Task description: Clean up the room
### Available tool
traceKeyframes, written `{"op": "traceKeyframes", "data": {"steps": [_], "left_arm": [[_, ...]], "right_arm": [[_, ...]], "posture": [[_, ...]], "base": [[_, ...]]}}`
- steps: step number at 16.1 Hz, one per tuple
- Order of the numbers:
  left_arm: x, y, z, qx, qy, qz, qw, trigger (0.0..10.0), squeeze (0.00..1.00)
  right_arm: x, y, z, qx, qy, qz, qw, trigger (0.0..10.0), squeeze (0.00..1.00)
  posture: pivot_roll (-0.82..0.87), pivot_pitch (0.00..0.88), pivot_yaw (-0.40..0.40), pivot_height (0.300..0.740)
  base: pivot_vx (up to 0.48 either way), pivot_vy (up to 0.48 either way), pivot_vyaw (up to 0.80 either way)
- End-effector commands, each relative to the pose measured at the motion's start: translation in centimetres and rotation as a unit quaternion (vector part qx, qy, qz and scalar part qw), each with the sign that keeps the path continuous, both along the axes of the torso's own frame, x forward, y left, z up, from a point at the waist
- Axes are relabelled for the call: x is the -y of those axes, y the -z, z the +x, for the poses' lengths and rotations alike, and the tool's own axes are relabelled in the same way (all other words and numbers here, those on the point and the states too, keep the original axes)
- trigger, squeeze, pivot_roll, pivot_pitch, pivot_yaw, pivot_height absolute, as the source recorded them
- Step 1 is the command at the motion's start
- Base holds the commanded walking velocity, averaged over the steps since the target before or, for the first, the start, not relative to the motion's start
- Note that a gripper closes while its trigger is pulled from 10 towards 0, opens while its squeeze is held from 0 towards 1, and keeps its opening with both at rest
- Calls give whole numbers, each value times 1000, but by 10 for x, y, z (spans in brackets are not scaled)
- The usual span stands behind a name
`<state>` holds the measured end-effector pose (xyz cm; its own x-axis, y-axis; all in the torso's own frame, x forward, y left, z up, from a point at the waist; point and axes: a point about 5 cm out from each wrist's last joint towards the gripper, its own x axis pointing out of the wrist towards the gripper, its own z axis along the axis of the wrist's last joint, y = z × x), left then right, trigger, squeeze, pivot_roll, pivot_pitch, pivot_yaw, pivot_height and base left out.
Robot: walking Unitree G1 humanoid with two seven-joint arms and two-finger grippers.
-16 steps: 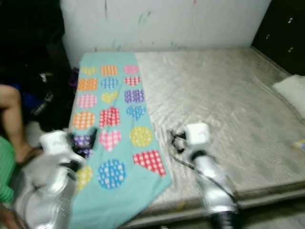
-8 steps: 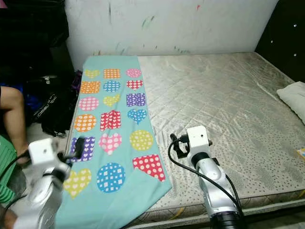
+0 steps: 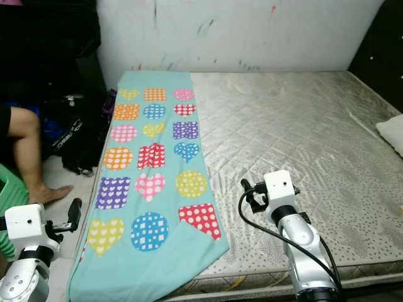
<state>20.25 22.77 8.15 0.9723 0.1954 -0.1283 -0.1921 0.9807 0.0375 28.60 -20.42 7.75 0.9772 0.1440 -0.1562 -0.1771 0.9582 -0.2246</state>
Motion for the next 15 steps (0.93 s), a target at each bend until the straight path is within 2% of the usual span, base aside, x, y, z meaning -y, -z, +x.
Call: {"op": "traceKeyframes", "data": {"steps": [1, 3, 5, 9, 10, 13, 15], "left_arm": [[3, -2, 2, 7, 18, 17, 1000, 10000, 0], [4, -1, 2, 6, 21, 13, 1000, 10000, 0], [5, -1, 4, 8, 29, 13, 999, 10000, 0], [11, 0, 8, 11, 39, 8, 999, 10000, 0], [12, 0, 9, 11, 40, 7, 999, 10000, 0], [12, -1, 11, 13, 41, 5, 999, 10000, 0], [12, 0, 12, 13, 40, 3, 999, 10000, 0]], "right_arm": [[3, 3, -3, -3, 8, -7, 1000, 10000, 0], [9, 18, -13, -47, 9, -33, 998, 10000, 0], [11, 27, -22, -78, -3, -22, 997, 10000, 0], [6, 25, -23, -85, -17, -1, 996, 10000, 0], [4, 23, -21, -79, -23, -9, 997, 10000, 0], [2, 21, -18, -75, -25, -8, 997, 10000, 0], [1, 20, -18, -77, -29, -9, 997, 10000, 0]], "posture": [[-84, 0, -37, 740], [-91, 0, -33, 740], [-101, 0, -32, 740], [-109, 0, -32, 740], [-108, 0, -33, 740], [-101, 0, -37, 740], [-100, 0, -42, 740]], "base": [[0, 0, 0], [0, 0, 0], [0, 0, 0], [0, 0, 0], [0, 0, 0], [0, 0, 690], [0, 0, 0]]}}
